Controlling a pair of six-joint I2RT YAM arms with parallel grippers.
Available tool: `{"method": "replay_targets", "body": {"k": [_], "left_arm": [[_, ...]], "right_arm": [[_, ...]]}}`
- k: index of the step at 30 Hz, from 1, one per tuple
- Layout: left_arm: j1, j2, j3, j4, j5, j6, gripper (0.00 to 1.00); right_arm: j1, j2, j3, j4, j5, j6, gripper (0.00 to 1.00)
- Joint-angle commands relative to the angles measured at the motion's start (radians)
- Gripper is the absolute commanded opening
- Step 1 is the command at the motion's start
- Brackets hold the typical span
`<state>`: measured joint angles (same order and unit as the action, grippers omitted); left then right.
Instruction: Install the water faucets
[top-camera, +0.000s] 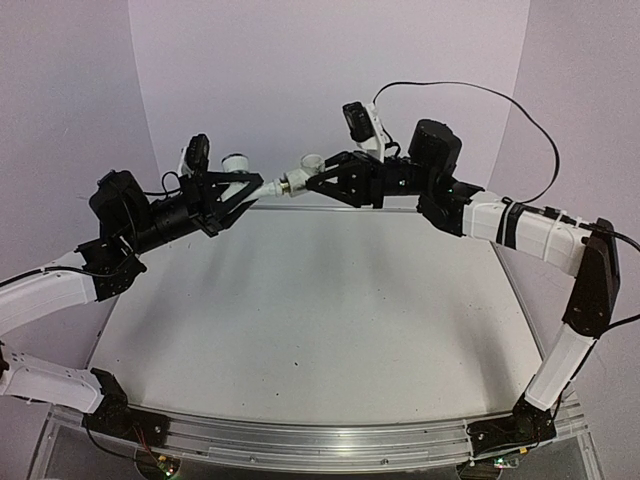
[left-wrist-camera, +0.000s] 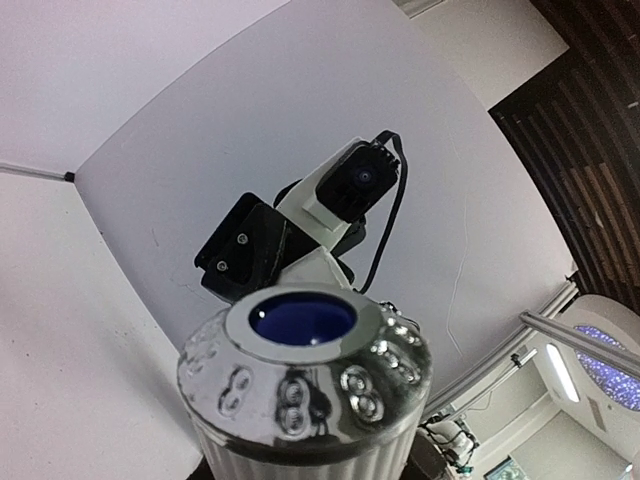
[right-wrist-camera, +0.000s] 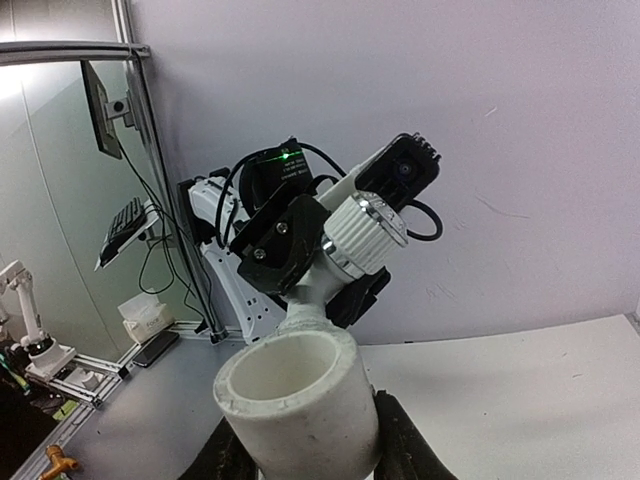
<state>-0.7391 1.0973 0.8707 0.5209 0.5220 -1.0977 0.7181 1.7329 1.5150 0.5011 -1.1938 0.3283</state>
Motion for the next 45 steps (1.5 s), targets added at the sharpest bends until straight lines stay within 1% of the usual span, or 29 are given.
{"method": "replay_targets", "body": {"k": [1, 3, 7, 8, 11, 12, 15, 16, 17, 18, 19, 22, 24, 27, 28, 30, 31, 33, 34, 35, 36, 37, 38, 39, 41, 42, 43, 44, 45], "left_arm": [[-0.014, -0.002, 0.046, -0.038, 0.0, 0.147, 0.0], [-0.014, -0.012, 0.035, -0.038, -0.009, 0.266, 0.0], [-0.014, 0.005, 0.051, -0.061, 0.013, 0.418, 0.0], [-0.014, 0.008, 0.051, -0.064, 0.014, 0.431, 0.0], [-0.014, 0.032, 0.067, -0.076, 0.064, 0.629, 0.0], [-0.014, 0.035, 0.068, -0.077, 0.071, 0.65, 0.0], [-0.014, 0.053, 0.085, -0.108, 0.12, 0.849, 0.0], [-0.014, 0.058, 0.099, -0.131, 0.135, 0.947, 0.0], [-0.015, 0.06, 0.099, -0.14, 0.14, 0.97, 0.0], [-0.014, 0.062, 0.098, -0.143, 0.152, 1.036, 0.0], [-0.014, 0.063, 0.088, -0.144, 0.174, 1.201, 0.0], [-0.016, 0.084, 0.099, -0.146, 0.168, 1.409, 0.0], [-0.016, 0.092, 0.104, -0.147, 0.169, 1.59, 0.0], [-0.016, 0.125, 0.149, -0.167, 0.145, 1.766, 0.0], [-0.016, 0.137, 0.176, -0.193, 0.159, 1.892, 0.0], [-0.016, 0.148, 0.197, -0.202, 0.176, 2.007, 0.0], [-0.016, 0.159, 0.225, -0.222, 0.178, 2.123, 0.0], [-0.016, 0.176, 0.255, -0.251, 0.177, 2.28, 0.0], [-0.016, 0.181, 0.266, -0.264, 0.174, 2.335, 0.0], [-0.016, 0.19, 0.29, -0.291, 0.149, 2.45, 0.0], [-0.016, 0.209, 0.326, -0.358, 0.109, 2.546, 0.0], [-0.014, 0.226, 0.354, -0.396, 0.061, 2.603, 0.0], [-0.014, 0.232, 0.366, -0.412, 0.04, 2.643, 0.0], [-0.014, 0.243, 0.367, -0.418, 0.007, 2.715, 0.0], [-0.014, 0.257, 0.373, -0.415, -0.032, 2.728, 0.0], [-0.013, 0.261, 0.381, -0.413, -0.04, 2.704, 0.0], [-0.013, 0.271, 0.387, -0.389, -0.056, 2.625, 0.0], [-0.013, 0.272, 0.385, -0.362, -0.065, 2.556, 0.0], [-0.013, 0.272, 0.38, -0.339, -0.073, 2.482, 0.0]], "right_arm": [[0.059, -0.001, 0.025, 0.084, 0.068, 0.139, 0.0], [0.063, 0.013, 0.014, 0.16, 0.107, 0.272, 0.0], [0.068, 0.03, 0.02, 0.163, 0.14, 0.368, 0.0], [0.068, 0.03, 0.02, 0.163, 0.143, 0.376, 0.0], [0.068, 0.047, 0.024, 0.165, 0.157, 0.488, 0.0], [0.07, 0.049, 0.026, 0.165, 0.156, 0.503, 0.0], [0.068, 0.058, 0.033, 0.16, 0.138, 0.59, 0.0], [0.068, 0.059, 0.03, 0.157, 0.135, 0.618, 0.0], [0.069, 0.059, 0.029, 0.157, 0.133, 0.636, 0.0], [0.068, 0.061, 0.024, 0.156, 0.134, 0.667, 0.0], [0.069, 0.062, 0.02, 0.158, 0.135, 0.731, 0.0], [0.069, 0.06, 0.015, 0.154, 0.153, 0.83, 0.0], [0.067, 0.063, 0.017, 0.153, 0.162, 0.909, 0.0], [0.066, 0.065, 0.018, 0.152, 0.174, 1.02, 0.0], [0.065, 0.065, 0.02, 0.151, 0.184, 1.082, 0.0], [0.064, 0.063, 0.025, 0.15, 0.197, 1.138, 0.0], [0.062, 0.062, 0.025, 0.148, 0.215, 1.192, 0.0], [0.055, 0.06, 0.036, 0.132, 0.235, 1.248, 0.0], [0.053, 0.06, 0.04, 0.118, 0.239, 1.253, 0.0], [0.047, 0.056, 0.059, 0.079, 0.245, 1.259, 0.0], [0.04, 0.051, 0.079, -0.002, 0.261, 1.251, 0.0], [0.03, 0.045, 0.091, -0.043, 0.276, 1.244, 0.0], [0.025, 0.042, 0.097, -0.064, 0.285, 1.245, 0.0], [0.016, 0.033, 0.105, -0.098, 0.301, 1.254, 0.0], [0.004, 0.024, 0.108, -0.127, 0.317, 1.257, 0.0], [0.0, 0.016, 0.105, -0.133, 0.321, 1.253, 0.0], [-0.013, -0.001, 0.09, -0.15, 0.335, 1.232, 0.1], [-0.022, -0.013, 0.076, -0.157, 0.34, 1.211, 0.31], [-0.03, -0.03, 0.061, -0.165, 0.346, 1.184, 0.44]]}}
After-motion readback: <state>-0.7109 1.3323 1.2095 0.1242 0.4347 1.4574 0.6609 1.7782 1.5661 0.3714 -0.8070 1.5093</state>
